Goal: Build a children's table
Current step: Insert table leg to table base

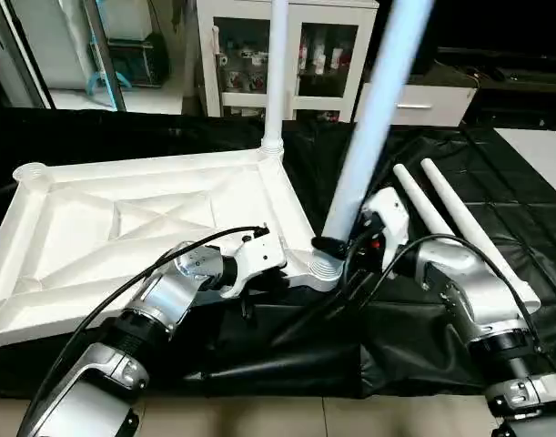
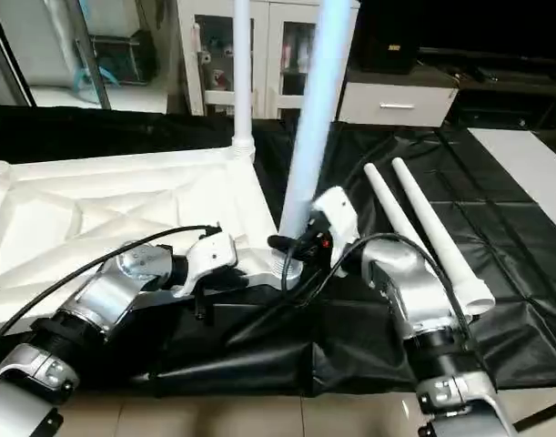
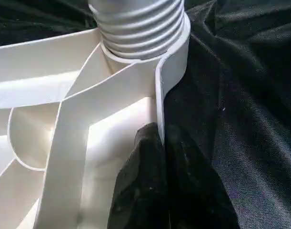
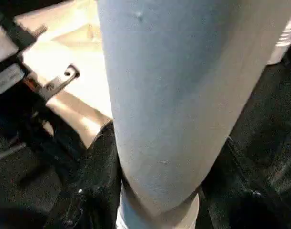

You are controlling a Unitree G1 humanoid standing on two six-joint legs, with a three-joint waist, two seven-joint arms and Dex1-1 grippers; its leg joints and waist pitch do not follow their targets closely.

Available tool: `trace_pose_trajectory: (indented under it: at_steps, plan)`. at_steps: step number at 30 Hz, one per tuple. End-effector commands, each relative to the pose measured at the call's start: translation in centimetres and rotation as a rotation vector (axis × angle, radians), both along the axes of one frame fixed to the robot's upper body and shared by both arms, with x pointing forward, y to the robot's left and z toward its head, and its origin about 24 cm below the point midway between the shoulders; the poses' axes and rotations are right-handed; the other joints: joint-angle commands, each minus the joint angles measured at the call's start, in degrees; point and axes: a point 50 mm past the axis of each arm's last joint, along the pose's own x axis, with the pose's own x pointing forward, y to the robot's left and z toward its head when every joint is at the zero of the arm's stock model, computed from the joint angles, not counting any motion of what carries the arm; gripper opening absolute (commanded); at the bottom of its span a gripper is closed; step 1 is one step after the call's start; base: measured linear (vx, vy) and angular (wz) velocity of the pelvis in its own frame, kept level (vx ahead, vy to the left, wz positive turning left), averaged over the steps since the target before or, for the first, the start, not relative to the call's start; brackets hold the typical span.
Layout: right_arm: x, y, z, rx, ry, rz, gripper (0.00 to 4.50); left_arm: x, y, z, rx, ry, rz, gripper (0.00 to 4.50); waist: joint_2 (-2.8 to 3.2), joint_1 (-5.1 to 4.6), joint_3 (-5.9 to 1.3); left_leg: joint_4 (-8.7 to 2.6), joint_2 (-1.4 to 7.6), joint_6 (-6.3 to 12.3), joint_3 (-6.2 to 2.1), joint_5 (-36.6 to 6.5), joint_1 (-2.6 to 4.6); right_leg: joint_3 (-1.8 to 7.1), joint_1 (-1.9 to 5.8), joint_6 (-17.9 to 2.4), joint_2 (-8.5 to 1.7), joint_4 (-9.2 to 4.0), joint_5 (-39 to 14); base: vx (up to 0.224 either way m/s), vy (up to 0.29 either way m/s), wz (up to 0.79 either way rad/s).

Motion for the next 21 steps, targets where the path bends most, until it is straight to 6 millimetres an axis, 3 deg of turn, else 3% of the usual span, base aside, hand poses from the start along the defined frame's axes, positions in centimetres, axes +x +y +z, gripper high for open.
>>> trace_pose_trajectory:
  at_steps: [1,3,6,8,14,21]
  plan:
    - [-2.7,-2.2,-6.2,-0.111,0.309,-0.093,1.85,-0.6,-0.1,-1.0,0.018,0.029,-0.004,0.0,0.54,-0.76,-0.96,-5.37,2.7,-2.99,-2.38,-35.1,1.46,1.15,-0.76,-5.9,-2.39,-5.35,-31.7,0.0,0.0,0.0]
    - [-3.1,-2.7,-6.7,-0.159,0.319,-0.08,1.85,-0.5,-0.2,-1.0,0.019,0.028,-0.007,0.0,0.38,-0.76,-0.87,-5.35,2.59,-2.77,-2.34,-35.1,1.34,1.14,-0.72,-5.7,-2.47,-5.46,-32.7,0.0,0.0,0.0]
    - [-3.0,-2.8,-6.4,-0.175,0.298,-0.07,1.85,-0.4,-0.2,-1.0,0.02,0.026,-0.008,0.0,0.5,-0.84,-0.62,-5.09,2.42,-2.63,-2.58,-37.0,1.93,0.86,-1.21,-3.9,-2.59,-6.22,-38.4,0.0,0.0,0.0]
    - [-2.9,-2.8,-6.2,-0.188,0.278,-0.053,1.85,-0.4,-0.2,-1.0,0.021,0.025,-0.009,0.0,0.59,-0.88,-0.62,-5.16,2.46,-2.73,-2.77,-37.5,2.0,0.76,-1.23,-3.4,-2.57,-6.33,-39.0,0.0,0.0,0.0]
    - [-2.7,-1.9,-5.1,-0.211,0.222,0.074,1.85,-0.4,-0.2,-0.9,0.022,0.023,-0.013,0.0,0.42,-0.76,-0.85,-5.72,2.67,-2.35,-2.77,-35.7,1.63,1.03,-0.52,-4.7,-2.65,-6.02,-34.4,0.0,0.0,0.0]
    - [-1.7,-0.8,-3.9,-0.225,0.191,0.152,1.85,-0.5,-0.3,-1.0,0.022,0.025,-0.017,0.0,0.2,-0.53,-0.88,-5.77,2.7,-1.92,-2.45,-33.2,1.35,1.4,-0.38,-5.8,-2.78,-5.78,-32.7,0.0,0.0,0.0]
